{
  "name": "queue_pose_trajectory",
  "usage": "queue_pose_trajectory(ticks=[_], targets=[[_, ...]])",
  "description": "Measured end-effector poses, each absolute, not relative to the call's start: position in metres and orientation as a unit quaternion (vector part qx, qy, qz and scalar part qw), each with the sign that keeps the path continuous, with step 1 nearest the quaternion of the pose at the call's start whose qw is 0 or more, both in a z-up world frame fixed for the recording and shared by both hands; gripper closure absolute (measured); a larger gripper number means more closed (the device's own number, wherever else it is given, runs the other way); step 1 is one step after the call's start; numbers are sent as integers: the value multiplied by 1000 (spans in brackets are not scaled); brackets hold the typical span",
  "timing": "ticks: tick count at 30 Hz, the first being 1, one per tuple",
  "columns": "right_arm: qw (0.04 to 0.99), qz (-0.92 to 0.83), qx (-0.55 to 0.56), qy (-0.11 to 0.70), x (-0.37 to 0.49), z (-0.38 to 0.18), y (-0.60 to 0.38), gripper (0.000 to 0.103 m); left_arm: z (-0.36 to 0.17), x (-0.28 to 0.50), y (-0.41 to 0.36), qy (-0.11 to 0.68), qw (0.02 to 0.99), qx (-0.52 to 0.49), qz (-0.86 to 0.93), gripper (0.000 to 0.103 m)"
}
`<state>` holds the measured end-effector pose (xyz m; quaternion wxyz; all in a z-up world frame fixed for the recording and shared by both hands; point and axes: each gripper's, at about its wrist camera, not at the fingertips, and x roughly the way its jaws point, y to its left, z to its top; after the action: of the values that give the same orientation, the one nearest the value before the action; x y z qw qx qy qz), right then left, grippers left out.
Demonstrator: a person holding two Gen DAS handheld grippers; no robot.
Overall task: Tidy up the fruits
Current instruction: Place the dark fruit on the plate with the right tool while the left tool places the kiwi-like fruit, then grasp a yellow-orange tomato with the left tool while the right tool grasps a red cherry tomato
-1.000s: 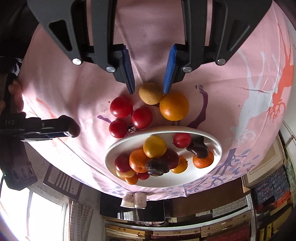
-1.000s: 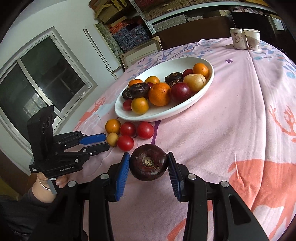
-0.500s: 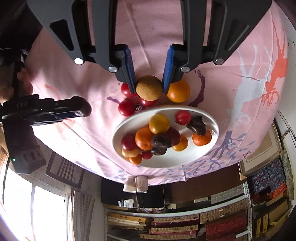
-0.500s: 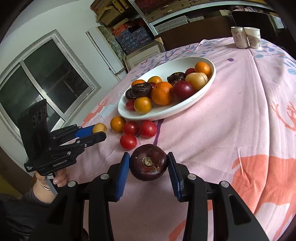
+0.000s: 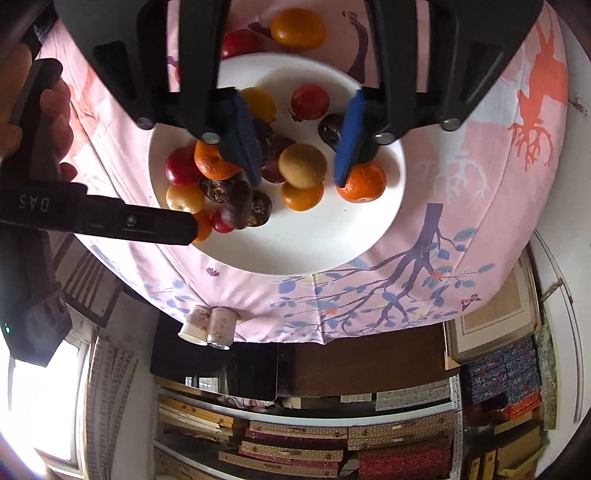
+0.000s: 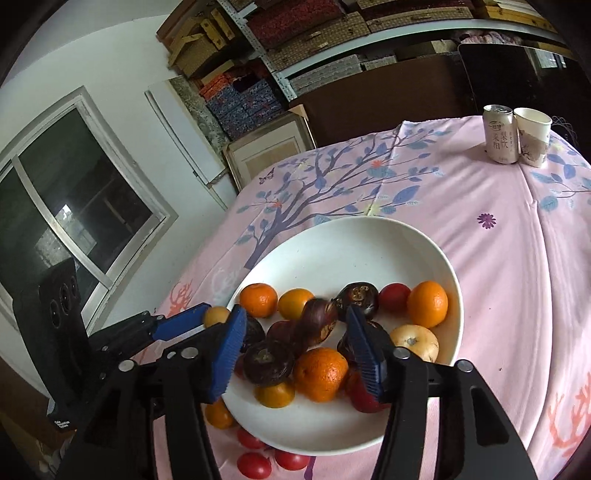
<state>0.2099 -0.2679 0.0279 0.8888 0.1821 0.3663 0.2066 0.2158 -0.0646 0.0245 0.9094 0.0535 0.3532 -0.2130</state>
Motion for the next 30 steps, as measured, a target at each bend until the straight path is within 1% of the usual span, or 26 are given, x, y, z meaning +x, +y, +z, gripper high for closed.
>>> queue_pose_trajectory(ticks=[1, 3, 4, 6, 8, 13, 14, 15, 16, 17, 18, 19, 20, 22, 30], targets=[[891, 208, 184, 360, 205, 27, -269, 41, 25, 210, -59, 345, 913, 45, -214, 40], [897, 201, 175, 353, 190, 23, -271, 40, 23, 193, -49, 328, 916, 42, -225, 31], [900, 196, 170, 350, 179, 18, -272, 36, 20, 185, -45, 325, 915, 44, -233, 28], [902, 191, 166, 349, 157, 6, -271, 29, 9, 171, -39, 330, 910, 57, -244, 25], [899, 194, 151, 363, 138, -7, -266, 29, -7, 160, -37, 347, 902, 86, -240, 25], [884, 220, 73, 407, 104, -29, -232, 30, -43, 152, -42, 382, 883, 164, -218, 26], [880, 229, 61, 412, 101, -31, -224, 31, -47, 154, -44, 390, 879, 167, -219, 27], [878, 237, 49, 413, 98, -32, -218, 35, -50, 156, -44, 397, 875, 165, -224, 33], [877, 244, 35, 413, 97, -33, -212, 42, -51, 159, -44, 400, 874, 162, -226, 38], [874, 251, 25, 416, 97, -34, -206, 49, -53, 162, -43, 403, 872, 159, -227, 38], [869, 259, 19, 421, 98, -35, -201, 59, -56, 166, -42, 411, 870, 153, -227, 42], [865, 264, 16, 426, 99, -37, -197, 61, -59, 170, -39, 422, 865, 143, -231, 48], [865, 262, 11, 428, 99, -39, -194, 61, -61, 173, -37, 429, 861, 132, -239, 49], [862, 260, 12, 436, 102, -42, -190, 61, -60, 174, -34, 426, 863, 119, -245, 64], [863, 238, 21, 445, 119, -44, -180, 61, -51, 170, -23, 405, 879, 93, -233, 65]])
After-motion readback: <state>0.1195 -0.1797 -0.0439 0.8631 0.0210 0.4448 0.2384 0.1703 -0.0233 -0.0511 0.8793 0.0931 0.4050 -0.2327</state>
